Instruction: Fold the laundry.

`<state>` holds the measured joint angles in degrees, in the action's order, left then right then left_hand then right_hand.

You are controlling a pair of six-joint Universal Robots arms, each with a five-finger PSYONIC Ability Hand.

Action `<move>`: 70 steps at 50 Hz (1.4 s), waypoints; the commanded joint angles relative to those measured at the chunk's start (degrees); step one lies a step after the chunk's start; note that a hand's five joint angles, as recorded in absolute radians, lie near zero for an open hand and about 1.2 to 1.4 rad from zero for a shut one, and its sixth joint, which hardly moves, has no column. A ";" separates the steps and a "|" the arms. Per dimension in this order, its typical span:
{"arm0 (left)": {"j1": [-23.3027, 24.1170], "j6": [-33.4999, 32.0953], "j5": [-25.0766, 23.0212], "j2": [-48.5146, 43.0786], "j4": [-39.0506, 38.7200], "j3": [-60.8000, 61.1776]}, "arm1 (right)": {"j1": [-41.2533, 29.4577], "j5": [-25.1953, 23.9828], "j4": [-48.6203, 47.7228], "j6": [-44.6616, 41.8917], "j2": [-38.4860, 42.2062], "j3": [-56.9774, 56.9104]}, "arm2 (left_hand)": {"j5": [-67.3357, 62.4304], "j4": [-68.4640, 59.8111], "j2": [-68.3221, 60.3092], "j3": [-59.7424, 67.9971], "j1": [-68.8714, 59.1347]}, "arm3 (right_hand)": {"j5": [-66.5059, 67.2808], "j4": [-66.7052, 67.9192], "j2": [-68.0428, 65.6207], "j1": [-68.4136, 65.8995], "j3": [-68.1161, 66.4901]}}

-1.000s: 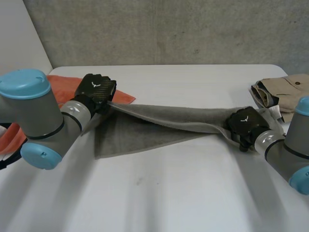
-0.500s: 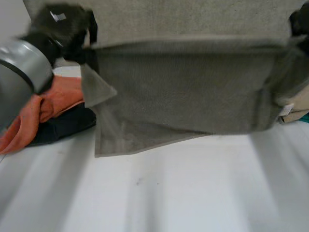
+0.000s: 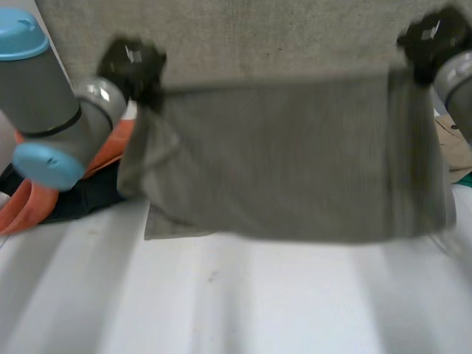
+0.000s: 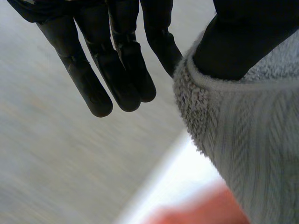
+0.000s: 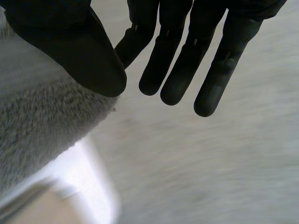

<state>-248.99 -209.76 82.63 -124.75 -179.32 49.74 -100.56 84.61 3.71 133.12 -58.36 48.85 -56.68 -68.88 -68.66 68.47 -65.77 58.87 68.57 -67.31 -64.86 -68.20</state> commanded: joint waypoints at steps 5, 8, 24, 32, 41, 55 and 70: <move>-0.97 7.08 3.25 0.12 -26.52 -8.89 | -2.54 2.58 -27.53 10.22 -1.05 -5.79 | -13.32 -11.12 -11.34 11.53 -14.23 | 11.13 11.43 -12.69 -15.14 -11.80; -0.97 7.70 1.49 3.37 -24.85 -1.43 | -2.37 0.65 -26.74 12.24 -2.90 -0.61 | -13.32 -11.12 -11.34 11.53 -14.23 | 11.13 11.43 -12.69 -15.14 -11.80; -3.70 9.55 -8.44 19.02 -33.72 46.92 | 3.52 -11.66 -18.93 13.04 -9.76 32.35 | -13.32 -11.12 -11.34 11.53 -14.23 | 11.13 11.43 -12.69 -15.14 -11.80; -3.61 6.75 -8.89 8.24 -33.46 53.18 | 5.98 -11.84 -15.84 9.26 -4.22 41.32 | -13.32 -11.12 -11.34 11.53 -14.23 | 11.13 11.43 -12.69 -15.14 -11.80; -6.16 1.28 -6.34 1.88 -31.97 51.07 | 7.48 -11.57 -16.55 11.46 -2.99 42.56 | 19.03 21.23 21.01 -20.82 18.13 | 11.13 11.43 -12.69 -15.14 -11.80; -6.51 2.43 -0.45 4.52 -32.14 53.88 | 7.83 -10.69 -16.28 11.19 -3.17 42.12 | 34.60 36.80 36.58 -36.39 33.70 | 11.13 11.43 -12.69 -15.14 -11.80; -7.30 0.76 1.13 8.65 -27.66 56.95 | 7.04 -10.43 -14.00 9.09 -3.43 42.03 | -13.27 -11.07 -11.29 11.49 -14.18 | 11.13 11.43 -12.69 -15.14 -11.80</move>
<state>-255.61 -207.61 84.10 -117.07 -209.37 105.92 -93.33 74.22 -12.03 143.40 -61.65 90.94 -43.88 -54.37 -54.33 54.14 -56.60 58.93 68.61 -67.31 -64.86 -68.21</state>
